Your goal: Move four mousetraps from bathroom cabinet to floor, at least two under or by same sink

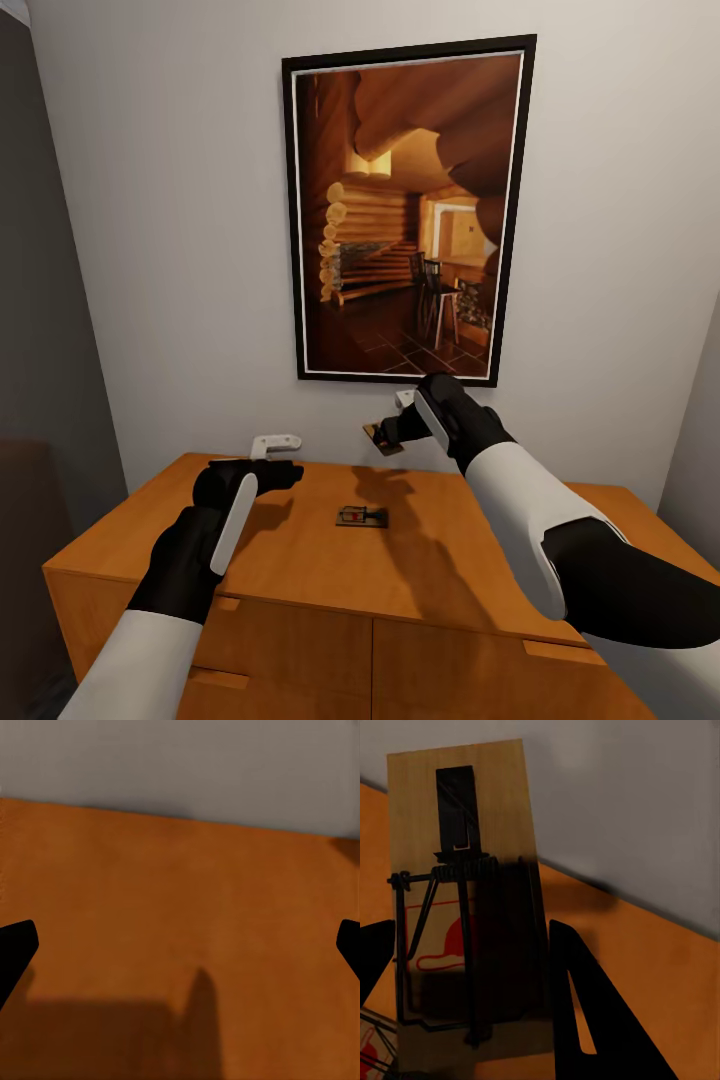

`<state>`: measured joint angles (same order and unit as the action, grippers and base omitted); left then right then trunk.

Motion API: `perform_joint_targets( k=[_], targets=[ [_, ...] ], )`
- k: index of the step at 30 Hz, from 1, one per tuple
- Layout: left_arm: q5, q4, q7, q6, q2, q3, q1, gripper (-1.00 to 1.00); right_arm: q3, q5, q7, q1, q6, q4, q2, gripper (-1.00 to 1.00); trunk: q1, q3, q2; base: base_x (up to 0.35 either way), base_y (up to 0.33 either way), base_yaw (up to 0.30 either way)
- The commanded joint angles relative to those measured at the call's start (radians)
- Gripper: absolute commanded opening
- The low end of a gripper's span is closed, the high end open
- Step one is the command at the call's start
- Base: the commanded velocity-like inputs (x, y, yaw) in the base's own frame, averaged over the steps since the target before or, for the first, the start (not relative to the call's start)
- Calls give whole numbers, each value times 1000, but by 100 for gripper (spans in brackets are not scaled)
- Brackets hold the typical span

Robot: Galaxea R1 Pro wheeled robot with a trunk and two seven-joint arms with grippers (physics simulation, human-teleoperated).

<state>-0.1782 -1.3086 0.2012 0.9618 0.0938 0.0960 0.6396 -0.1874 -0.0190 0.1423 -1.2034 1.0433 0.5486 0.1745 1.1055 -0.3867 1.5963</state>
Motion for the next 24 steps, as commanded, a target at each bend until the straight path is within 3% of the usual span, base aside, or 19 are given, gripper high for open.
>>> perform_joint_targets(
  k=[1, 4, 11, 14, 20, 24],
  targets=[
    [-10, -2, 10, 4, 0, 0, 1, 100, -1, -3, -1, -1, 4, 1, 0, -100, 0, -1, 1, 0, 0, 0],
    [-10, -1, 10, 4, -1, 0, 1, 100, -1, -3, -2, -1, 4, 1, 0, -100, 0, -1, 1, 0, 0, 0],
    [31, 38, -29, 16, -40, 39, 36, 100, -3, 6, -24, -1, 4, -38, -40, -100, 0, -1, 1, 0, 0, 0],
    [25, 21, -34, 10, -57, 23, 19, 100, -3, 25, -17, 1, 4, -55, -45, -100, 0, -1, 1, 0, 0, 0],
    [36, -13, -1, 17, -24, -11, -9, 100, -2, 57, -14, 2, 4, -62, -65, -100, 0, -1, 1, 0, 0, 0],
    [38, -35, 22, 16, -20, -22, -10, 100, -1, 63, -14, 2, 4, -62, -69, -100, 0, -1, 1, 0, 0, 0]
  ],
)
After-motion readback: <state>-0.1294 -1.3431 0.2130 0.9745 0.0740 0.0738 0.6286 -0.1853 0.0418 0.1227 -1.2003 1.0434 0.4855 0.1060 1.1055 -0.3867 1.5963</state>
